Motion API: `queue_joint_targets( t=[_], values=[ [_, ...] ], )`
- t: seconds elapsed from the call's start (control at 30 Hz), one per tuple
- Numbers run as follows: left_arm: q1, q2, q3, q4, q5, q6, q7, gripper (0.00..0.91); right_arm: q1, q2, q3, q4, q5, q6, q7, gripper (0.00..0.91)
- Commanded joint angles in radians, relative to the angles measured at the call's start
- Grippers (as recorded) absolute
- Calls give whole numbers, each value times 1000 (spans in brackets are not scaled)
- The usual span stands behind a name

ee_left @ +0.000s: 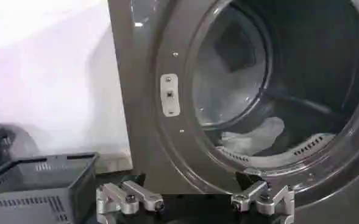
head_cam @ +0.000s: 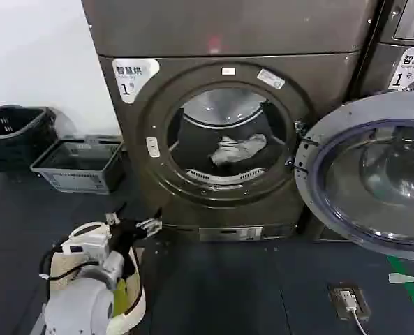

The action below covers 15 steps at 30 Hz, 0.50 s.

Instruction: Grasp the clothes from the dryer.

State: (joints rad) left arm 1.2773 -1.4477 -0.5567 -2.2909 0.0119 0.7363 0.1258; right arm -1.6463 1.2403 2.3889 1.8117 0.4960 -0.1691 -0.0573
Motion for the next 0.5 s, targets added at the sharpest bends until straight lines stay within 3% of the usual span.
queue_joint_targets(
  t=[0.03,0.5],
  values=[
    [7,1,-2,-8,2,49,-2,907,0,2,-22,-26,-16,52,17,907],
    [23,1,-1,-31,-3,49,-19,907,-2,-3,-52,-17,-13,44,48,907]
  ],
)
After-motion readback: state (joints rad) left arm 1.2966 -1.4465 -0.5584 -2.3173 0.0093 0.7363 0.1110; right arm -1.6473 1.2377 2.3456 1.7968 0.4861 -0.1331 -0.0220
